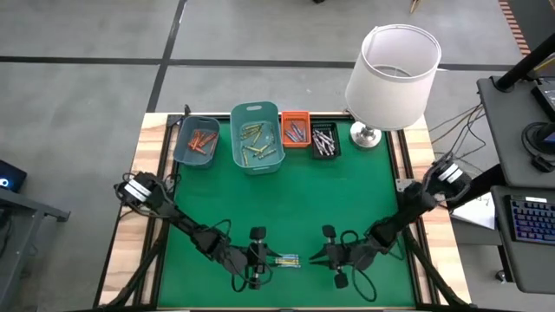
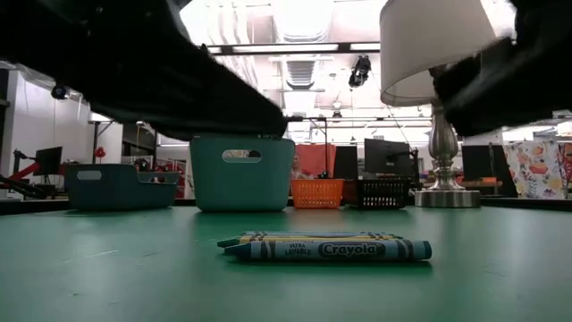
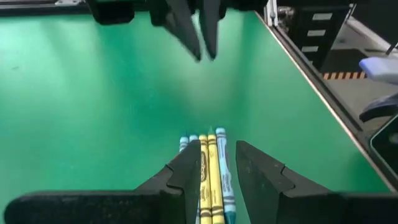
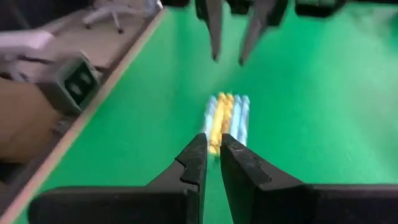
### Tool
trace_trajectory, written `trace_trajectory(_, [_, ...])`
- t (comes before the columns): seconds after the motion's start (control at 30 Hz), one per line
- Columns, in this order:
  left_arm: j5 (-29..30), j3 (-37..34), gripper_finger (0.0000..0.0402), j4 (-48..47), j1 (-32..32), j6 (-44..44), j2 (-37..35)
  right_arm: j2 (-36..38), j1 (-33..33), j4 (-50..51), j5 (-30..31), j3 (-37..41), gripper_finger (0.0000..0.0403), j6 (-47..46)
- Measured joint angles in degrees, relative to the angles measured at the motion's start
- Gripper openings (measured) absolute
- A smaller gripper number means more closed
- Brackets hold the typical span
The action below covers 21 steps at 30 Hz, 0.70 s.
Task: Sort crayons
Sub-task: Put the blue crayon into the orange bin
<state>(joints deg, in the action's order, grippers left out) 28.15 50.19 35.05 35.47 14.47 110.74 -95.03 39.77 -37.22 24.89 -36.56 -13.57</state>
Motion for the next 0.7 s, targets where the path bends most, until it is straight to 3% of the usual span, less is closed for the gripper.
trace_trajectory(0.33, [-0.12,-0.53,0.0084,-6.03,0.39,1.24,0.10,-10.32,-0.09,-2.61,1.83,-2.76,0.0036,-2.21])
trace_trajectory(0.7, [-0.12,-1.60,0.0084,-8.84,0.47,2.97,-0.09,-11.40,-2.02,-2.05,2.13,-3.01,0.0036,-2.40])
